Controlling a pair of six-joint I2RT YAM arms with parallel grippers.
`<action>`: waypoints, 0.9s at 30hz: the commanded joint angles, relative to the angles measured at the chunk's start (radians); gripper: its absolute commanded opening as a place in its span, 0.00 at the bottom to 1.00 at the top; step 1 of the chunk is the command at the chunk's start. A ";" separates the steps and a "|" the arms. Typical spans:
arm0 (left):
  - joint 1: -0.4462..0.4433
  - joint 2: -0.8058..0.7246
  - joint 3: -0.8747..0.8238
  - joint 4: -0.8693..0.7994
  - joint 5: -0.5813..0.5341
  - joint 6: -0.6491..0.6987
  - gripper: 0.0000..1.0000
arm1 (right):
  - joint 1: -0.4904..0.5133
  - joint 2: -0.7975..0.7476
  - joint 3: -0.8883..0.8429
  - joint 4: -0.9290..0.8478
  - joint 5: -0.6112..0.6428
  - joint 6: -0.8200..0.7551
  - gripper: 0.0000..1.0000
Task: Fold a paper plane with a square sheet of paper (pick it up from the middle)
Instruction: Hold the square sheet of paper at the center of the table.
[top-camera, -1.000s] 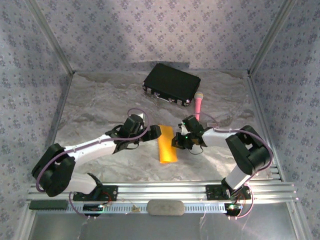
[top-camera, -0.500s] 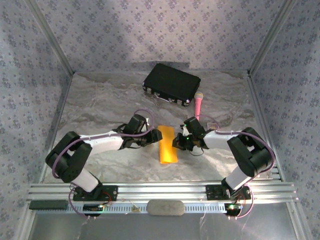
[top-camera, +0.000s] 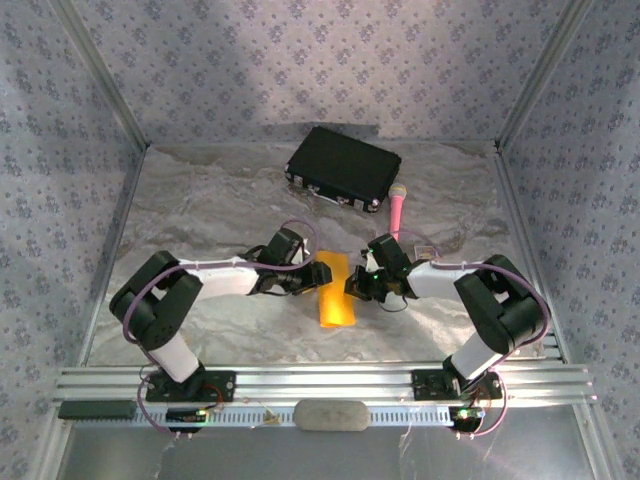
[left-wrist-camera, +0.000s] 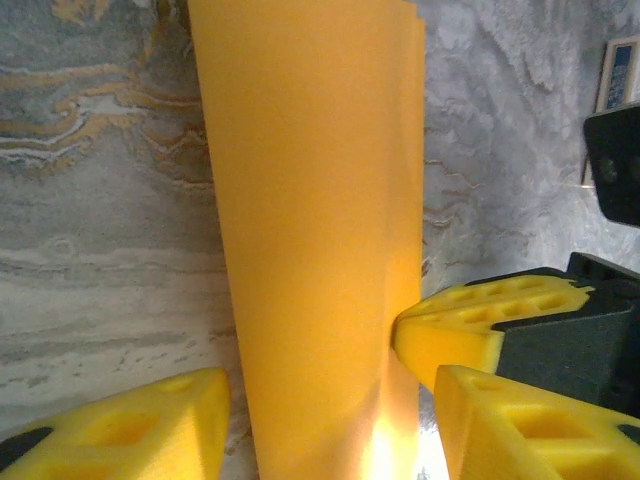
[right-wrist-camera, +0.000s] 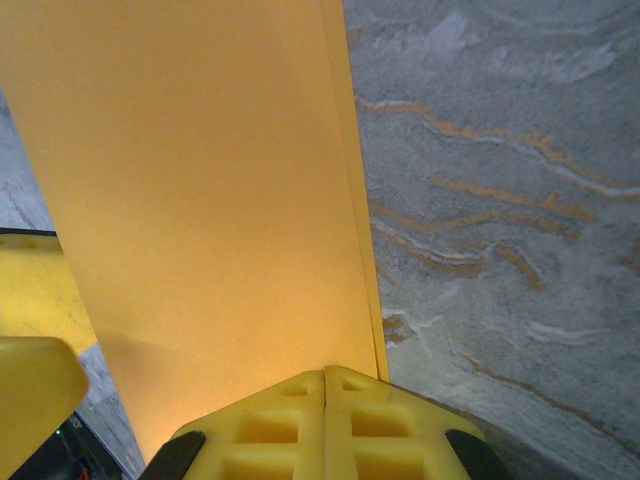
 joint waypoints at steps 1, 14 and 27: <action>-0.007 0.024 0.038 -0.028 0.018 0.020 0.54 | -0.003 0.003 -0.022 -0.050 0.045 0.010 0.02; -0.012 0.069 0.086 -0.118 -0.005 0.074 0.38 | -0.027 -0.016 -0.005 0.015 -0.041 0.025 0.05; -0.015 0.098 0.131 -0.213 -0.049 0.122 0.34 | -0.222 -0.253 -0.017 -0.231 0.015 -0.083 0.13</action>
